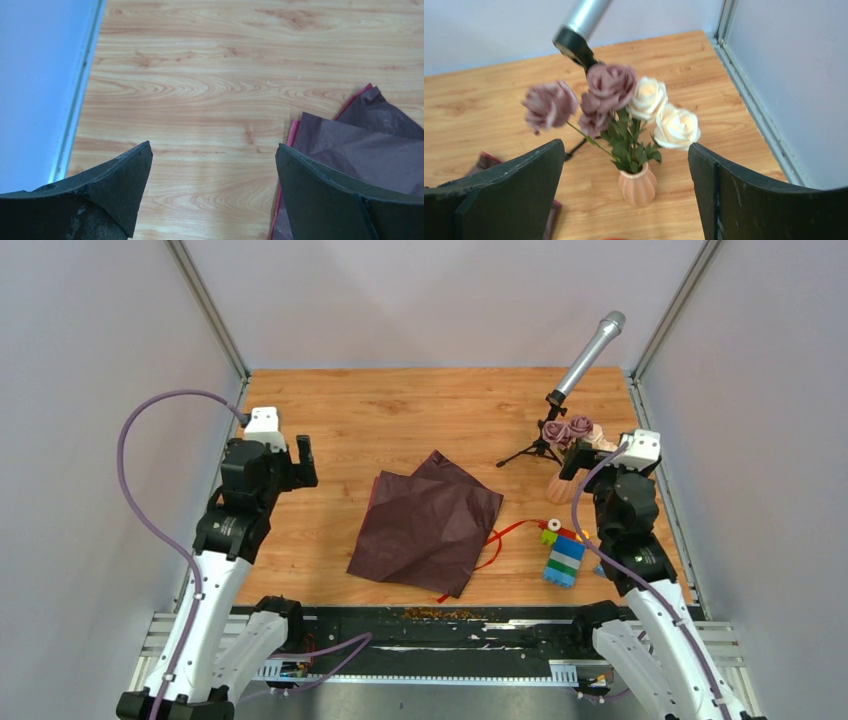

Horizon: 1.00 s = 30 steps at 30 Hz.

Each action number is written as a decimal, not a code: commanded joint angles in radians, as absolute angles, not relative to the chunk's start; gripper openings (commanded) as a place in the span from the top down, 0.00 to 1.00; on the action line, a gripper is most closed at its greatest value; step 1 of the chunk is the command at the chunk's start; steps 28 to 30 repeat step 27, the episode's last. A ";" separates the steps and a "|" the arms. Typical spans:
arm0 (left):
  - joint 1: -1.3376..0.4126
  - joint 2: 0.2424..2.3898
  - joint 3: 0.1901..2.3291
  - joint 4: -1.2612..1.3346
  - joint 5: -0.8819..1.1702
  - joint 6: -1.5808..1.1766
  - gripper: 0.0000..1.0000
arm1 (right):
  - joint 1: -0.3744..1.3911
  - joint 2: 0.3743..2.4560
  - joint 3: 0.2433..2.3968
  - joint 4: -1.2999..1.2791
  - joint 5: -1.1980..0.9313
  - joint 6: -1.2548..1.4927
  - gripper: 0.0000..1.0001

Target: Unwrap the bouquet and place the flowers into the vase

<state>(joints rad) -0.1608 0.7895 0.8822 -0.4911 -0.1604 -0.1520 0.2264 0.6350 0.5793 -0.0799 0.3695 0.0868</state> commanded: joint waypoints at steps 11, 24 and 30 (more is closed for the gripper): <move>-0.153 0.548 1.014 -0.513 -0.313 -0.105 0.00 | 0.223 0.434 0.780 -0.206 0.259 0.056 0.05; -0.153 0.442 0.812 -0.463 -0.297 -0.137 0.00 | 0.223 0.346 0.706 -0.197 0.298 0.046 0.05; -0.154 0.444 0.797 -0.443 -0.292 -0.130 0.00 | 0.223 0.339 0.702 -0.202 0.305 0.044 0.05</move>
